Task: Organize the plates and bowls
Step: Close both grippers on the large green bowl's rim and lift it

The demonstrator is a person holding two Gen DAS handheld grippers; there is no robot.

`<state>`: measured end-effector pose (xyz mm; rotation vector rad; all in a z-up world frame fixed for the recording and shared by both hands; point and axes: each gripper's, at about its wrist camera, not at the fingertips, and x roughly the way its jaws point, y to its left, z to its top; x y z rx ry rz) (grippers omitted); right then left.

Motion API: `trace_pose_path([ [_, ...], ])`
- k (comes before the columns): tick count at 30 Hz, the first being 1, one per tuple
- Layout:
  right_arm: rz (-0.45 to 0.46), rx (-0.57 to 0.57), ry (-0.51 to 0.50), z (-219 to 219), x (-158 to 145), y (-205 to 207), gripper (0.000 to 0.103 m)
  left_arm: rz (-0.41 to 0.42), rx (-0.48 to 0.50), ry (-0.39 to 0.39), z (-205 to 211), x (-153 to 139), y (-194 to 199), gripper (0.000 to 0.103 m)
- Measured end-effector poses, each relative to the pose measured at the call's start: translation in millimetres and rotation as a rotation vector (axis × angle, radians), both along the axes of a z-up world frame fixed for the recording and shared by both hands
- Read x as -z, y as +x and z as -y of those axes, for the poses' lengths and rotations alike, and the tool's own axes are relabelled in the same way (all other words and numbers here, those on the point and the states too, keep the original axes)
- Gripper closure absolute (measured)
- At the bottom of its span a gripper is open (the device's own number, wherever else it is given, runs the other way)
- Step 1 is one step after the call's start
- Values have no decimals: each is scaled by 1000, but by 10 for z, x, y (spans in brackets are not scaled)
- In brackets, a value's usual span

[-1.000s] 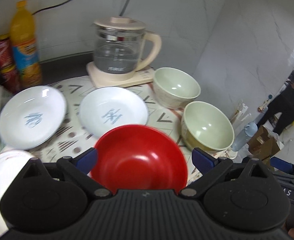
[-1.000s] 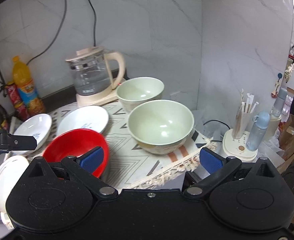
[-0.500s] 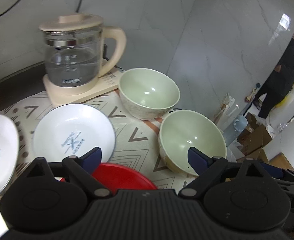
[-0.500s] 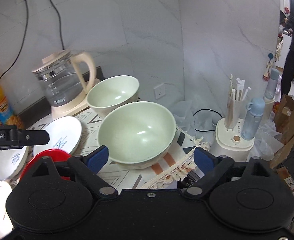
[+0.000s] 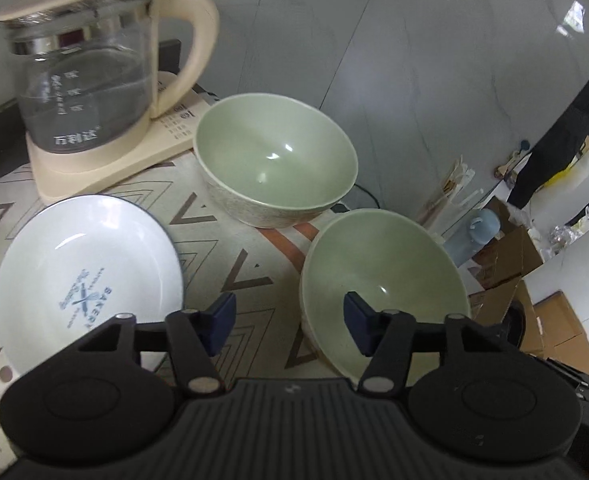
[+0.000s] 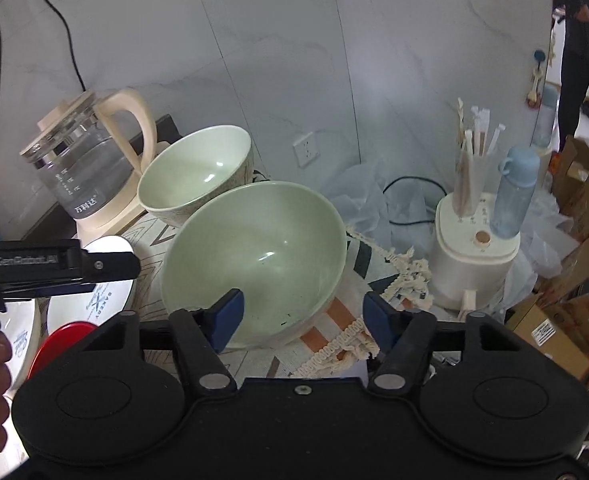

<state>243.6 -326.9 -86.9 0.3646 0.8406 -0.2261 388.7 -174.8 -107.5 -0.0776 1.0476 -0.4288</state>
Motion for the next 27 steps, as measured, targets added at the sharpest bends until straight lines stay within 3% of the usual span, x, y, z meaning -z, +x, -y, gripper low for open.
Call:
trace_pose_path([
  [4, -30, 24, 10, 44, 93, 108, 48, -60, 6, -20, 63, 141, 118, 62],
  [9, -56, 34, 27, 89, 198, 212, 68, -95, 26, -33, 139, 240, 187, 79],
  [14, -80, 37, 22, 92, 269, 301, 77, -142, 38, -33, 202, 350, 265, 95],
  [17, -120, 35, 27, 91, 364, 356, 80, -134, 39, -15, 243, 352, 281, 95],
  [27, -94, 44, 15, 57, 294, 330, 82, -88, 32, -30, 169, 156, 172, 95],
])
